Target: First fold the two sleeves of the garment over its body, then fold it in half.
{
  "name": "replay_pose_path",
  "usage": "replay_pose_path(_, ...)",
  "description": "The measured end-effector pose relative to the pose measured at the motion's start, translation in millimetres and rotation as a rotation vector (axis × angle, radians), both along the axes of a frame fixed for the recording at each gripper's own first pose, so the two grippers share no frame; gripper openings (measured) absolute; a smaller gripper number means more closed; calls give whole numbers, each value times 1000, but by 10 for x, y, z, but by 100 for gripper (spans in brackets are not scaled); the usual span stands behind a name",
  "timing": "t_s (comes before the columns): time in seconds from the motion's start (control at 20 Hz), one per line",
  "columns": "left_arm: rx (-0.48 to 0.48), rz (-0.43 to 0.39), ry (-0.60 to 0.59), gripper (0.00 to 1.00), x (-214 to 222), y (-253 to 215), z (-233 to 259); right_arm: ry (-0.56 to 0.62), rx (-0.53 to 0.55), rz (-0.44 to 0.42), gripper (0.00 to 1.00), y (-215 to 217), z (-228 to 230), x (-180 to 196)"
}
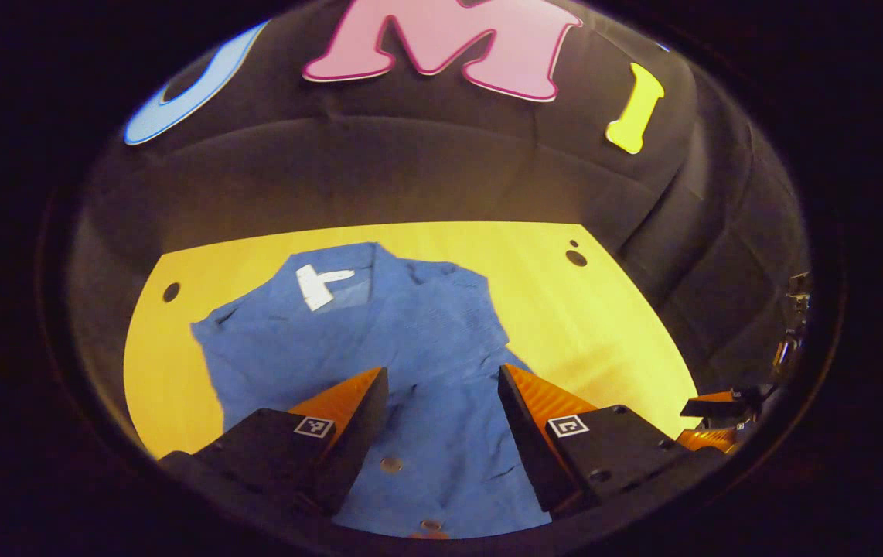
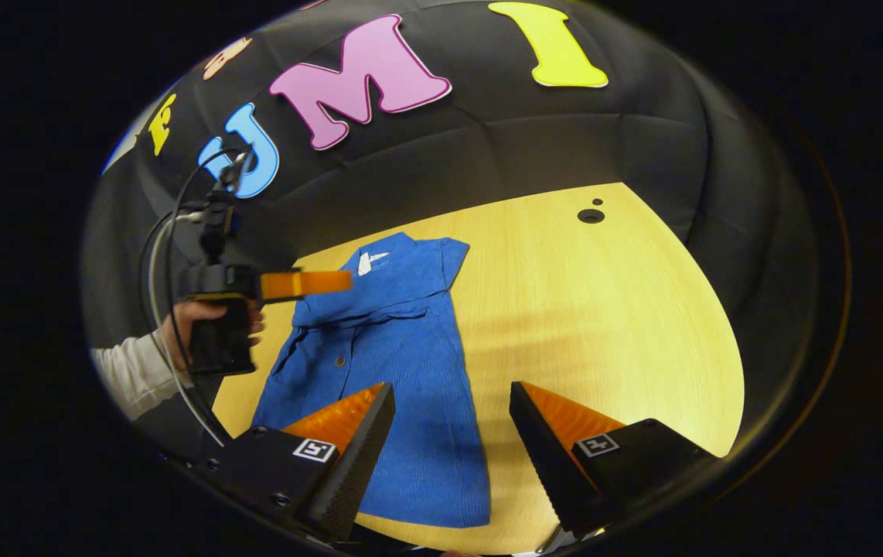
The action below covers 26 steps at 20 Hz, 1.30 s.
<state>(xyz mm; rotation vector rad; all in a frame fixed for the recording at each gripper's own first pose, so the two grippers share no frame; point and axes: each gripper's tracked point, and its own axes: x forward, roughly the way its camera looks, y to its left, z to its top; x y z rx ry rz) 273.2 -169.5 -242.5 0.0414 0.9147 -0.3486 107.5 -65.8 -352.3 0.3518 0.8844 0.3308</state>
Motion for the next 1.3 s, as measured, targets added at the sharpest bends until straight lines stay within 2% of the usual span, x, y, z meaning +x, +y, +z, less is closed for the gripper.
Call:
replay_pose_path(0.15,28,163,134,83,-840,815,-266,32,-44,13,96,83,-123,-201)
replay_pose_path(0.25,111,252,207,83,-1392,1379,-539,75,-66,30,96,176,-260,-417)
replay_pose_path(0.35,144,306,296,83,-1891,1784,-760,134,-100,52,96,247,-396,-664)
replay_pose_path(0.5,110,366,410,83,-2348,2031,-1060,222,-165,87,96,286,-579,-959)
replay_pose_path(0.6,138,380,433,83,-2485,2142,-1216,253,-194,106,97,319,-654,-1079)
replay_pose_path(0.75,165,354,466,83,-2594,2234,-1335,317,-254,118,98,299,-825,-1183)
replay_pose_path(0.9,184,335,500,83,-2616,2283,-1447,381,-261,110,99,338,-881,-1282)
replay_pose_path(1.1,148,301,545,83,-2654,2172,-1502,419,-312,102,99,258,-948,-1339)
replay_pose_path(1.3,172,281,546,83,-2613,2148,-1506,458,-397,95,99,53,-1085,-1379)
